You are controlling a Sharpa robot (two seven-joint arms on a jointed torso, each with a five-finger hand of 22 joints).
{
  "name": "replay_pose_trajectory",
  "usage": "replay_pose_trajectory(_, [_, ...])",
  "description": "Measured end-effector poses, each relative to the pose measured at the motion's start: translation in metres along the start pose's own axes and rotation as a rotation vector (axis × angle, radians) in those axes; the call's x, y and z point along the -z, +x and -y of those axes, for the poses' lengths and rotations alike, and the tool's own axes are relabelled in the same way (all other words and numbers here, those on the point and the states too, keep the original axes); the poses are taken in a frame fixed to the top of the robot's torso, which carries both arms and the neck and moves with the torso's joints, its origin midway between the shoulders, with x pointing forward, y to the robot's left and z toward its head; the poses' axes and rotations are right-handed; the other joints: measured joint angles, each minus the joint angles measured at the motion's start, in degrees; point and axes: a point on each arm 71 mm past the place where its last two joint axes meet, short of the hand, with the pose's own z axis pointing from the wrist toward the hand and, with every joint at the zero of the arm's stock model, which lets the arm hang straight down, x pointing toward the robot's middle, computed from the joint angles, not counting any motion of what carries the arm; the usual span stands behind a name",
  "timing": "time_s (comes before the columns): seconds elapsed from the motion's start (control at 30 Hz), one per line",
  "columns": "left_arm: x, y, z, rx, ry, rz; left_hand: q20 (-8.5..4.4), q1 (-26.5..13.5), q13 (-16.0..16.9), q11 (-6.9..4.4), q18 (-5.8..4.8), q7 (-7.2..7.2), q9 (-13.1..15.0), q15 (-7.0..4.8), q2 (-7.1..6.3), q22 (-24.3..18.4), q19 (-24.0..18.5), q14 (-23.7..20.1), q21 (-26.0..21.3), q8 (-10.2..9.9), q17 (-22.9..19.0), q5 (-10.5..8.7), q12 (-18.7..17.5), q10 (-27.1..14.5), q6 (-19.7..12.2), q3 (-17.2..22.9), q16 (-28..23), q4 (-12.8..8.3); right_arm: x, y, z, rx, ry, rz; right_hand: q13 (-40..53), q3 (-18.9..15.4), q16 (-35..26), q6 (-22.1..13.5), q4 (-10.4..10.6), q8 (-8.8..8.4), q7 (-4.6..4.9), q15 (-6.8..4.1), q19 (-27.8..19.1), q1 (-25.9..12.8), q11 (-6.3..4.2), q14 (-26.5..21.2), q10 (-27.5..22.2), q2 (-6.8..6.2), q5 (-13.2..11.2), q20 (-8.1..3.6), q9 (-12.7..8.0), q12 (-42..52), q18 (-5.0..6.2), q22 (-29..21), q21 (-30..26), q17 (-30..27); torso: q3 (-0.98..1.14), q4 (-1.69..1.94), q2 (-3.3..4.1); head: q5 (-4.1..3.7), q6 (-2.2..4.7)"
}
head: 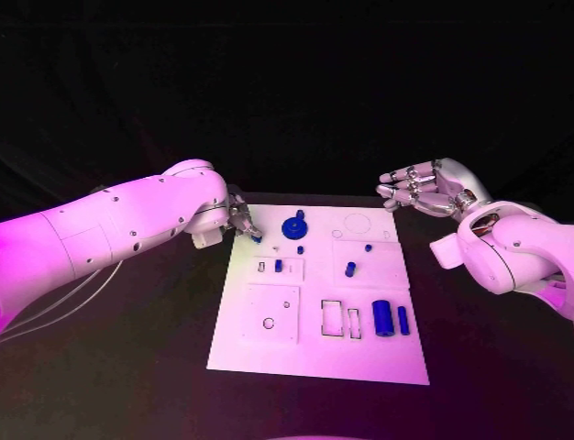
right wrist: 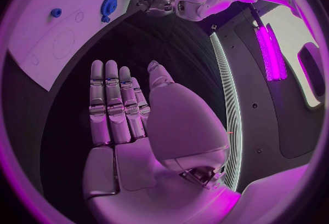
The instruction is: Assemble the parts on the task board
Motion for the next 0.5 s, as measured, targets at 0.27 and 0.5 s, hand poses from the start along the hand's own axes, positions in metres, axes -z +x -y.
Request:
replay_pose_trajectory(0.27, [0.016, 0.005, -0.010, 0.112, 0.041, -0.035, -0.10, -2.4, 0.5, -0.43, 0.00, 0.16, 0.0, 0.00, -2.37, 0.0, 0.5, 0.0, 0.6, 4.0, 0.0, 0.00, 0.5, 1.2, -0.2, 2.7, 0.0, 0.3, 0.000, 0.000, 0.000, 0.000, 0.001, 0.001, 0.0, 0.0, 0.0, 0.0, 0.0, 0.00, 0.00, 0.00, 0.0, 0.0, 0.00, 0.0, 0.0, 0.00, 0.0, 0.00, 0.0, 0.0, 0.00, 0.0, 0.0, 0.0, 0.03, 0.07, -0.02, 0.25, 0.07])
replay_pose_trajectory(0.5, [0.031, 0.011, -0.016, 0.159, 0.069, -0.035, -0.31, -3.3, 0.0, -0.43, 0.00, 0.16, 0.0, -0.20, -3.32, 0.0, 0.7, 0.2, 0.7, 5.0, 0.0, -0.01, 0.8, 1.6, -0.2, 4.6, 0.0, -0.3, 0.001, -0.001, 0.001, -0.001, 0.003, 0.002, 0.0, 0.0, 0.0, 0.0, 0.0, 0.00, 0.00, 0.00, 0.0, 0.0, 0.00, 0.0, 0.0, 0.00, 0.0, 0.00, 0.0, 0.0, 0.00, 0.0, 0.0, 0.0, 0.03, 0.05, 0.01, 0.47, 0.12])
